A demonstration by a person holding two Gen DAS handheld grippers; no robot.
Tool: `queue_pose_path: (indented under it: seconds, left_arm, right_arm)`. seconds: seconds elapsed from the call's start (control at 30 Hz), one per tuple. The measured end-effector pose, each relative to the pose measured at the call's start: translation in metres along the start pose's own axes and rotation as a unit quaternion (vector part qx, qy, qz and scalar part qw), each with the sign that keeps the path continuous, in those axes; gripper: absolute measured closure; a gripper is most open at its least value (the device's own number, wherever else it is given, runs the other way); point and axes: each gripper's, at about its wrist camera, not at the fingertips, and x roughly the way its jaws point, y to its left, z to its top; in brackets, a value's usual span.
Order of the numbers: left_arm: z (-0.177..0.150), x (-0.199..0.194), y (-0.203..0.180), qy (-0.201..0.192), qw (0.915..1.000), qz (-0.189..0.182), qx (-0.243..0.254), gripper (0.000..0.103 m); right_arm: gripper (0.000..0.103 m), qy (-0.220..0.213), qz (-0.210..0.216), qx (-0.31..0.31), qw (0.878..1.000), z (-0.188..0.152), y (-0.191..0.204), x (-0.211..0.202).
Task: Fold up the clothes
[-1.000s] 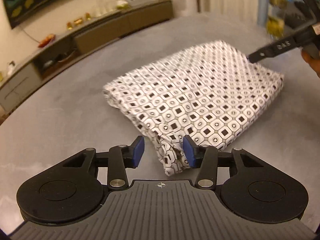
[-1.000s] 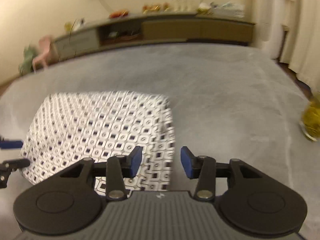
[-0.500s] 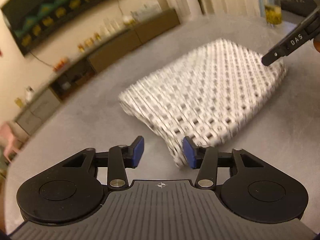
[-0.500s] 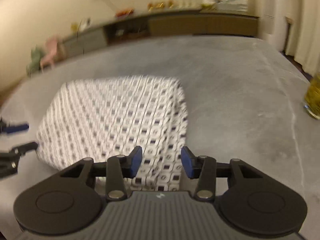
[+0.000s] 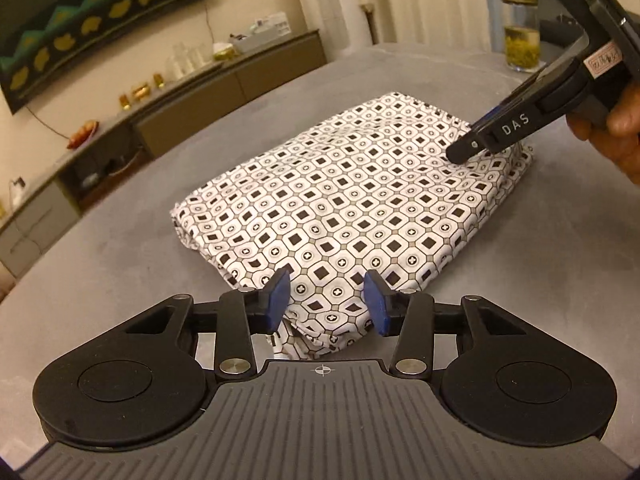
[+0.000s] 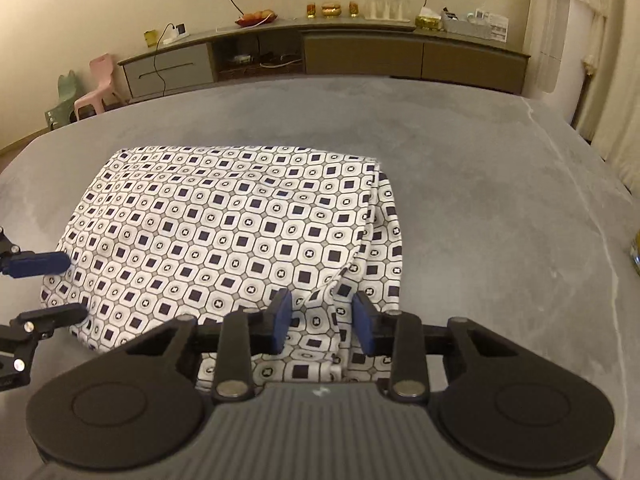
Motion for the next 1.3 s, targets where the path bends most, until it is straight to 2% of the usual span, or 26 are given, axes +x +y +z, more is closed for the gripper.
queue_pose_path:
  seconds: [0.13,0.2,0.27,0.4,0.5,0.67,0.73,0.9,1.0,1.07,1.13,1.23,1.3]
  left_arm:
    - [0.002,0.004,0.006,0.003,0.9992,-0.003,-0.041,0.069]
    - [0.009,0.005,0.014,0.006,0.9964,-0.010,-0.084,0.075]
    - [0.016,0.007,0.024,0.007,0.9921,-0.018,-0.124,0.075]
    - [0.022,0.025,0.031,0.040,0.9895,0.003,-0.139,0.079]
    - [0.031,0.020,0.037,0.044,0.9848,0.009,-0.168,0.081]
    - [0.052,-0.007,0.042,0.009,0.9824,-0.005,-0.186,0.076]
    - [0.063,-0.006,0.047,0.007,0.9831,-0.003,-0.183,0.075]
    - [0.090,0.027,0.058,0.027,0.9877,0.019,-0.153,0.075]
    - [0.091,0.054,0.062,0.049,0.9875,0.029,-0.147,0.075]
    - [0.086,0.072,0.065,0.066,0.9859,0.039,-0.149,0.075]
    - [0.076,0.091,0.072,0.087,0.9807,0.048,-0.168,0.073]
    - [0.067,0.095,0.081,0.079,0.9754,0.042,-0.202,0.071]
    - [0.065,0.085,0.083,0.071,0.9736,0.043,-0.213,0.072]
  right_arm:
    - [0.068,-0.013,0.000,0.003,1.000,0.004,-0.002,0.006]
    - [0.068,-0.015,-0.001,0.007,1.000,0.006,-0.002,0.010]
    - [0.068,-0.016,-0.004,0.012,1.000,0.008,-0.001,0.012]
    - [0.066,-0.016,-0.006,0.013,1.000,0.004,0.000,0.010]
    - [0.060,-0.012,-0.017,0.021,1.000,0.004,-0.001,0.007]
    - [0.059,-0.021,-0.021,0.035,0.999,0.006,0.000,-0.005]
    - [0.059,-0.026,-0.015,0.036,0.999,0.006,0.004,-0.008]
    - [0.059,-0.063,0.001,0.018,0.998,0.009,0.018,-0.022]
    - [0.059,-0.090,0.021,0.003,0.996,0.008,0.030,-0.027]
    - [0.059,-0.078,0.027,-0.019,0.996,0.006,0.039,-0.019]
    - [0.060,-0.025,0.018,-0.041,0.999,0.002,0.043,0.000]
    - [0.060,-0.009,0.015,-0.041,0.999,0.004,0.039,0.003]
    - [0.061,-0.003,0.026,-0.015,1.000,0.008,0.030,0.001]
